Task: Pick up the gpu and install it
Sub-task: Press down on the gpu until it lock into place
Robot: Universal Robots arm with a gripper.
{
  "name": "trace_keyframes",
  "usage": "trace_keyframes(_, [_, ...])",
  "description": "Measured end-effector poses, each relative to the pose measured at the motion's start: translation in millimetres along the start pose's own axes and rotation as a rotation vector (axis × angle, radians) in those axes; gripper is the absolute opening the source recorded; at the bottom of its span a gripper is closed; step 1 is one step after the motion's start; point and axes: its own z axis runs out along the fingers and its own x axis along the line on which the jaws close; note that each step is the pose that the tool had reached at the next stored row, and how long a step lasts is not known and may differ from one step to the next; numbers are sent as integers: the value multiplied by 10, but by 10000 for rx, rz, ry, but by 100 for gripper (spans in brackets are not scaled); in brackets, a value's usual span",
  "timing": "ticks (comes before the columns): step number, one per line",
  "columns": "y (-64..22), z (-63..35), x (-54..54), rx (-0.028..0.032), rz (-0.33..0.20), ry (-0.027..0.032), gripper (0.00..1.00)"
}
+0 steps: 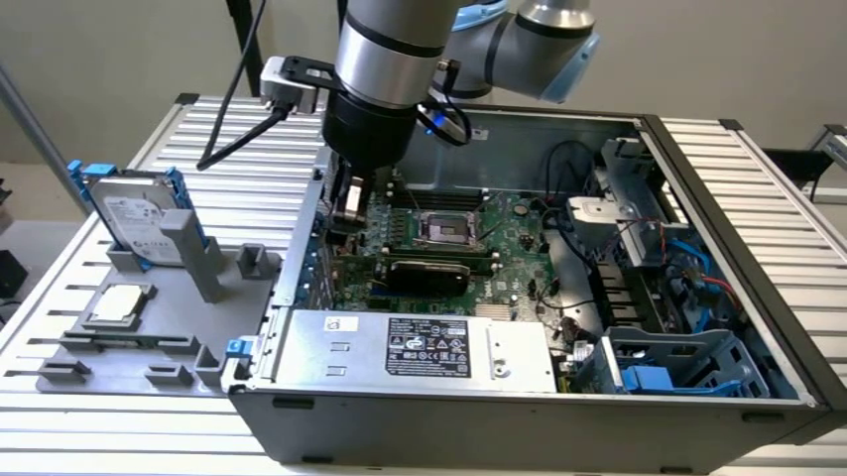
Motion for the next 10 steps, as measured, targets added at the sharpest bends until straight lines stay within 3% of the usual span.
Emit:
trace_keyframes(5, [-14,-4,18,-9,36,130,11])
trace_keyframes(10, [-15,-2,22,-13,65,145,11])
